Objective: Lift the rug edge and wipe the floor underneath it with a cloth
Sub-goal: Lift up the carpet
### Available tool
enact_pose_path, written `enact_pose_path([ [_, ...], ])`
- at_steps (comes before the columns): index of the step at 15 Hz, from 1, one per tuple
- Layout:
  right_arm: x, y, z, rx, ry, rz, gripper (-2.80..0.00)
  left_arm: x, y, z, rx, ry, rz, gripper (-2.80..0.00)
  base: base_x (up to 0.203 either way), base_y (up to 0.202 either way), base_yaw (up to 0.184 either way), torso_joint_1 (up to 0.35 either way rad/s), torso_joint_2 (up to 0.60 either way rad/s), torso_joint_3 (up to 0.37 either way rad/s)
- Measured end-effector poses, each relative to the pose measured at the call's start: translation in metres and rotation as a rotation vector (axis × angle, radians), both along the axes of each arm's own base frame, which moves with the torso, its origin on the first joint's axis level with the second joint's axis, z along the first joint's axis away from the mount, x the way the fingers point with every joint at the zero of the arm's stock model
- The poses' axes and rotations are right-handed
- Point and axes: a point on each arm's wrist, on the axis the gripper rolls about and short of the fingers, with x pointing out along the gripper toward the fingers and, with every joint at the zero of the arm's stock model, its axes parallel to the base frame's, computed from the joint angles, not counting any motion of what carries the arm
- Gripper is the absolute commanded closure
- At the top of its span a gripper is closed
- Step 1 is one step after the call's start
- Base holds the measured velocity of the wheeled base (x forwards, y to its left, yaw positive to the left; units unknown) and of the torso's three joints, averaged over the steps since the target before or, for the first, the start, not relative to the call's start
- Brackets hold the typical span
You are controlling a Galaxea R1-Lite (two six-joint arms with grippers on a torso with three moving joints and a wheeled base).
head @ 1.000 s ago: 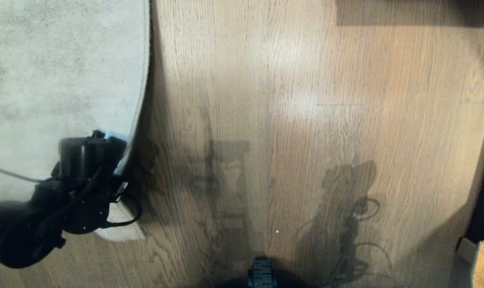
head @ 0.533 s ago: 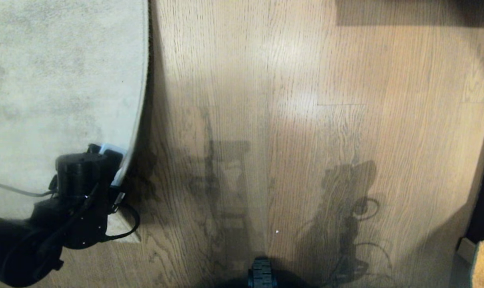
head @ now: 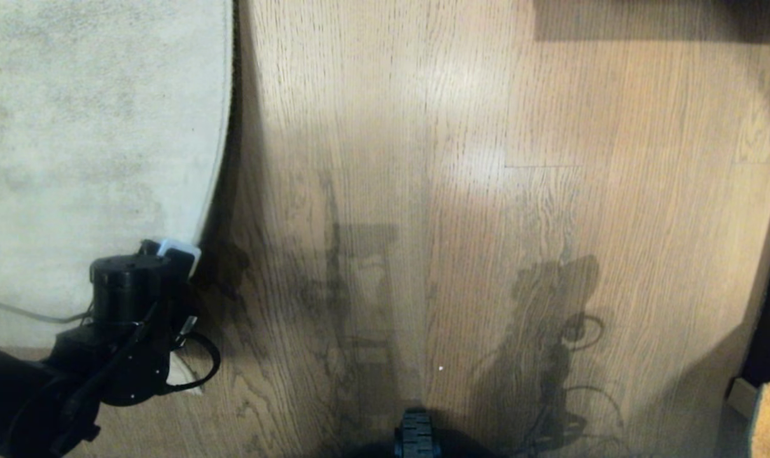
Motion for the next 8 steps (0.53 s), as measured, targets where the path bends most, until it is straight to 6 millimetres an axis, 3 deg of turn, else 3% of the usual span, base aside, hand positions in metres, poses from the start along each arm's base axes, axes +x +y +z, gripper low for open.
enact_pose_path([
  [8,0.0,0.0,0.0,0.0,0.0,0.0,0.0,-0.0011,0.0,0.004,-0.004,-0.015,-0.002,0.0,0.0,0.0,0.0,0.0,0.0,0.0],
])
